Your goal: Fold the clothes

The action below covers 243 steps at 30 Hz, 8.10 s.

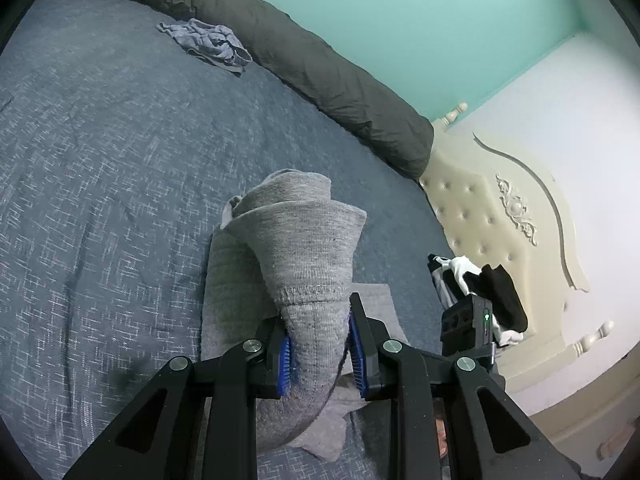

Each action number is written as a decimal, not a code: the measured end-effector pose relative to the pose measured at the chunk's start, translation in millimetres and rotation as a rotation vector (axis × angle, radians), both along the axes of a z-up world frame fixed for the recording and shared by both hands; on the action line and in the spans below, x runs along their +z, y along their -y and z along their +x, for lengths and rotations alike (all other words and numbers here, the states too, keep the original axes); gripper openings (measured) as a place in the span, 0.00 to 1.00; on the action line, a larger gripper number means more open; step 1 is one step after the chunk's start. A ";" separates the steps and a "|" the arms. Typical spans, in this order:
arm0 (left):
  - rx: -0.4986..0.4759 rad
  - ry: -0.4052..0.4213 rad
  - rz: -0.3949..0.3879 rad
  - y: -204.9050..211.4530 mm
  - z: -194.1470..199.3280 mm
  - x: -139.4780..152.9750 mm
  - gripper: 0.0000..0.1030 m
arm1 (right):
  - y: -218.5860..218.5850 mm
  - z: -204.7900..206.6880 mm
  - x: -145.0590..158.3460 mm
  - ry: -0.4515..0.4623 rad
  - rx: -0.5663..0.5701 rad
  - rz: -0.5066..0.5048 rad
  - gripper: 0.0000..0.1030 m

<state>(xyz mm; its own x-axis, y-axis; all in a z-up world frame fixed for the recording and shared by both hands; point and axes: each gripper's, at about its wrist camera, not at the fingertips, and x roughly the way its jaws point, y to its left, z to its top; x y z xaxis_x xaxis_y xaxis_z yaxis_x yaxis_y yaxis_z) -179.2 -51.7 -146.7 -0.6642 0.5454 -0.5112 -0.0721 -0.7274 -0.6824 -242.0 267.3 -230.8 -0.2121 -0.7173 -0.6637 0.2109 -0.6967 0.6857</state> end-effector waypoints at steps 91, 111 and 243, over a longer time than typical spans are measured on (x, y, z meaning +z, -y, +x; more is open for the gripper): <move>-0.172 -0.071 -0.096 -87.6 -2.2 0.7 0.22 | -78.0 -3.7 40.9 -0.131 -0.089 0.226 0.22; -0.290 -0.029 -0.196 -99.1 6.0 0.0 0.45 | -67.2 7.5 60.1 -0.038 -0.036 -0.030 0.51; -0.427 -0.033 -0.366 -97.9 3.0 -36.9 0.45 | -6.7 43.4 23.7 -0.163 0.102 0.460 0.31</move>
<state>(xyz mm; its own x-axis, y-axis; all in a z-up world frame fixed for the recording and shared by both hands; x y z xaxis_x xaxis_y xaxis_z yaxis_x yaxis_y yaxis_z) -176.2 46.2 -183.6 -0.4423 0.5602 -0.7004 -0.4291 -0.8180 -0.3832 -198.6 274.0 -207.1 -0.2829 -0.3802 -0.8806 0.3726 -0.8895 0.2644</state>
